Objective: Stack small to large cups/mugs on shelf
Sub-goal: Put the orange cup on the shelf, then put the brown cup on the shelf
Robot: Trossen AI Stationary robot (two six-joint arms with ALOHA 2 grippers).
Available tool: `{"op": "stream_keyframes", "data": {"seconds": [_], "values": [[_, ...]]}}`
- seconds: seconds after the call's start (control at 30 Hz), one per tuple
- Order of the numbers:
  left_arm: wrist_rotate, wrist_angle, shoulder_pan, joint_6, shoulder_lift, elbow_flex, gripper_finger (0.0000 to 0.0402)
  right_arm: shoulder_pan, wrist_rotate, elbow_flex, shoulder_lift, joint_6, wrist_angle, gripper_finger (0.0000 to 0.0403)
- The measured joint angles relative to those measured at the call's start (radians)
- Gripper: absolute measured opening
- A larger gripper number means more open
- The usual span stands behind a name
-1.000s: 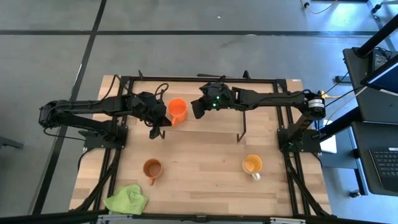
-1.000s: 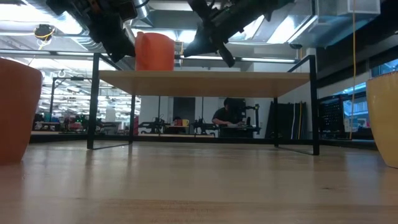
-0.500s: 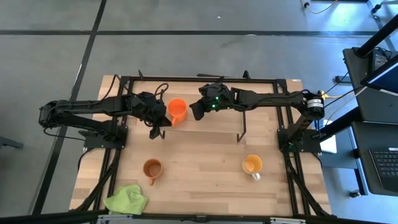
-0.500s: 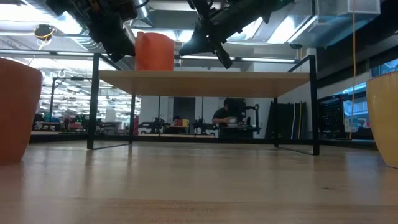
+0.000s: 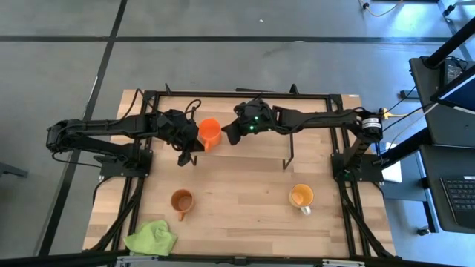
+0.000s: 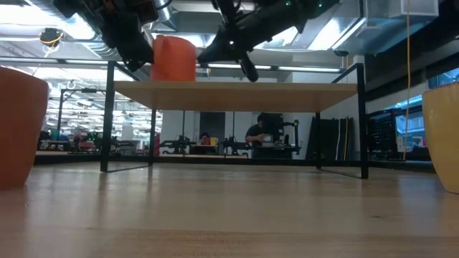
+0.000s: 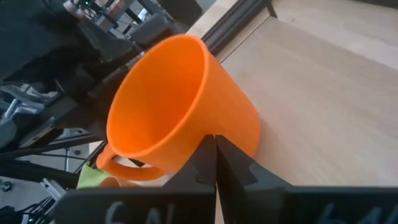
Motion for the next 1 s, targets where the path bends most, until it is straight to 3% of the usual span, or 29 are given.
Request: {"op": "stream_keyframes", "data": {"seconds": [0.53,0.77,0.87,1.0], "values": [[-0.011,-0.056,0.0,-0.003,-0.004,0.0,0.0004,-0.003,-0.002,0.0,0.01,-0.011,0.013,0.0],[-0.039,-0.093,0.0,-0.023,-0.1,0.001,0.0004,-0.023,0.016,0.001,0.007,-0.047,0.007,0.0],[-0.04,-0.125,0.0,-0.051,-0.166,0.001,0.0008,-0.032,0.017,0.04,0.005,-0.132,-0.019,0.0],[-0.04,-0.195,-0.016,-0.083,-0.25,0.001,0.0009,-0.033,0.028,0.162,0.0,-0.37,-0.129,0.0001]]}}
